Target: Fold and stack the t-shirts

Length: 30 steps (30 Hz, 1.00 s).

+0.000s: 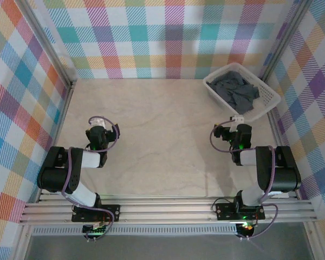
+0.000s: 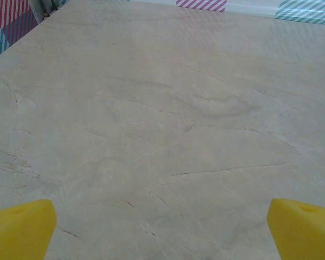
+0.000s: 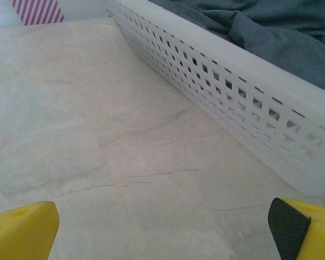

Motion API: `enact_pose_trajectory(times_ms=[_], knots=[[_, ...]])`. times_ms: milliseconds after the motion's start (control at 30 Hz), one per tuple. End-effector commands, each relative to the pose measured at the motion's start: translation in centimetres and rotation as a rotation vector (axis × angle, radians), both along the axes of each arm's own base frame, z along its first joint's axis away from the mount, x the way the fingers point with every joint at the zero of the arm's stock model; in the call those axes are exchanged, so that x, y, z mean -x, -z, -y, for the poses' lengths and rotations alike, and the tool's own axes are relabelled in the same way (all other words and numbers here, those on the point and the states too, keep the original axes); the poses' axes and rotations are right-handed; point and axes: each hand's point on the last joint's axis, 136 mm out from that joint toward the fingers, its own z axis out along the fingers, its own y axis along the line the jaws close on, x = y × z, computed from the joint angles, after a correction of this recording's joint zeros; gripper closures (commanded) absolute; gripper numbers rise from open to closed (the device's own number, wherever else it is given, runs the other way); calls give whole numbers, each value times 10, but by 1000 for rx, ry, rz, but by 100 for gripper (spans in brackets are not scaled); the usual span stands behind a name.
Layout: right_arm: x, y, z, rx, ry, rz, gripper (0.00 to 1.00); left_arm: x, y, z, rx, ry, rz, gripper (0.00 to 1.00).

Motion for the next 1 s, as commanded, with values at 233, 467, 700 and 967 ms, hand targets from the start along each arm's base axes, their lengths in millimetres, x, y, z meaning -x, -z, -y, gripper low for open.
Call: enact_pose_trajectory(times_ms=[233, 467, 700, 967], knots=[[-4, -11, -1, 6, -16, 34, 0, 2, -1, 1, -14, 5, 6, 0], [-4, -11, -1, 6, -15, 33, 0, 2, -1, 1, -14, 4, 6, 0], [-4, -11, -1, 6, -16, 34, 0, 2, -2, 1, -14, 3, 9, 0], [-1, -156, -7, -59, 144, 95, 0, 12, -146, 25, -104, -90, 189, 0]])
